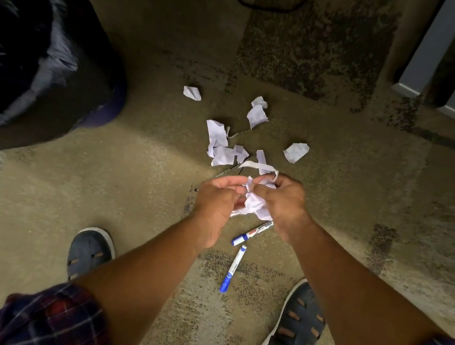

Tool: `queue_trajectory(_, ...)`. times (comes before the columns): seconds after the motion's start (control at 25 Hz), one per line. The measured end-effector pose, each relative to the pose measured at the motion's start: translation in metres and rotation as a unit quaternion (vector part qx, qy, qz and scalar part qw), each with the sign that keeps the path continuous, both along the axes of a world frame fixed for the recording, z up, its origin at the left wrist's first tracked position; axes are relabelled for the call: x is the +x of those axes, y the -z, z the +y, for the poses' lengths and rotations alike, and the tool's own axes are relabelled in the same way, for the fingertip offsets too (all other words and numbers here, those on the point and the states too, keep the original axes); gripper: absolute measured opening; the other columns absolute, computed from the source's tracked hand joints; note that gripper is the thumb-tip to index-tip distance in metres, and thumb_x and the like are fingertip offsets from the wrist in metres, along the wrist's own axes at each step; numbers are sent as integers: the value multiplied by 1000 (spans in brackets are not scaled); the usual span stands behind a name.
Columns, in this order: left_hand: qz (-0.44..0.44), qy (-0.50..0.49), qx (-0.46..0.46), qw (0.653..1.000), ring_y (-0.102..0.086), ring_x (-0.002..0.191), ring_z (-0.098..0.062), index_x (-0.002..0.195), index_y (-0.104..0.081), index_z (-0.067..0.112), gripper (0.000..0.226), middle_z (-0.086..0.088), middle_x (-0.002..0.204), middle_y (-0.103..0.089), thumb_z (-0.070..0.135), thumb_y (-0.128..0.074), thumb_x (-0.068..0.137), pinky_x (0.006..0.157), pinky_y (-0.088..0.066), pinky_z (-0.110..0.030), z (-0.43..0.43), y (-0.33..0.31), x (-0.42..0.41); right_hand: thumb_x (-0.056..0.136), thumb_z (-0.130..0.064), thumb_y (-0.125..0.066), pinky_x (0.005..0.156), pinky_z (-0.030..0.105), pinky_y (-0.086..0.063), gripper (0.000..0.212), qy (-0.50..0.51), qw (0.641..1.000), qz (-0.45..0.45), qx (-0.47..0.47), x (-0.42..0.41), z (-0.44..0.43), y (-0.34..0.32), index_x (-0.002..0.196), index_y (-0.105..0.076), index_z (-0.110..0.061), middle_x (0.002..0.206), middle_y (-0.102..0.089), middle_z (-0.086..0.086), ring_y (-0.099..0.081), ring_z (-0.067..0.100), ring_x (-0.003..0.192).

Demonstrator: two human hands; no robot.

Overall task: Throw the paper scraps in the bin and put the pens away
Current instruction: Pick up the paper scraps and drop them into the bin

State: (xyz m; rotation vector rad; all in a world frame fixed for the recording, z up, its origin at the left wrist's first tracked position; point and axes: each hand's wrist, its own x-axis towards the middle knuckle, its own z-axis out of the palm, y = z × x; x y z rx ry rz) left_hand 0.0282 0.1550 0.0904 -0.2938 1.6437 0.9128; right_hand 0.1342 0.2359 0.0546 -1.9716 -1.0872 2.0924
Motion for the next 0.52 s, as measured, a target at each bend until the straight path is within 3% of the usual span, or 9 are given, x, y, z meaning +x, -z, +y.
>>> queue_trajectory(0.08, 27, -11, 14, 999, -78, 86, -20, 113, -77, 16, 41, -3, 93, -83, -10, -51, 94, 77, -66, -32, -6, -18, -17, 83, 9, -77, 55, 33, -63, 20, 55, 998, 24, -23, -11, -2, -21, 78, -73, -10, 74, -80, 10, -76, 24, 64)
queue_trajectory(0.28, 18, -87, 40, 995, -80, 97, -28, 113, -74, 12, 27, -12, 107, -81, -1, -53, 102, 88, -66, -42, -23, -58, -69, 90, 9, -70, 50, 26, -58, 17, 147, 981, 107, -73, -51, -8, -65, 79, -70, -4, 71, -78, 11, -76, 21, 60)
queue_trajectory(0.4, 63, -66, 48, 995, -79, 98, -24, 114, -75, 17, 27, -6, 109, -81, 3, -53, 103, 81, -66, -35, -35, -82, -103, 91, 10, -65, 41, 22, -47, 27, 148, 975, 143, -81, -84, -13, -89, 71, -68, -7, 51, -61, 9, -56, 16, 38)
queue_trajectory(0.52, 184, -28, 63, 980, -75, 89, -18, 110, -74, 19, 30, -8, 110, -79, 0, -53, 101, 73, -61, -30, -54, -107, -145, 92, 3, -66, 50, 21, -33, 30, 95, 978, 169, -73, -126, -16, -118, 71, -75, -17, 53, -48, 8, -42, 15, 41)
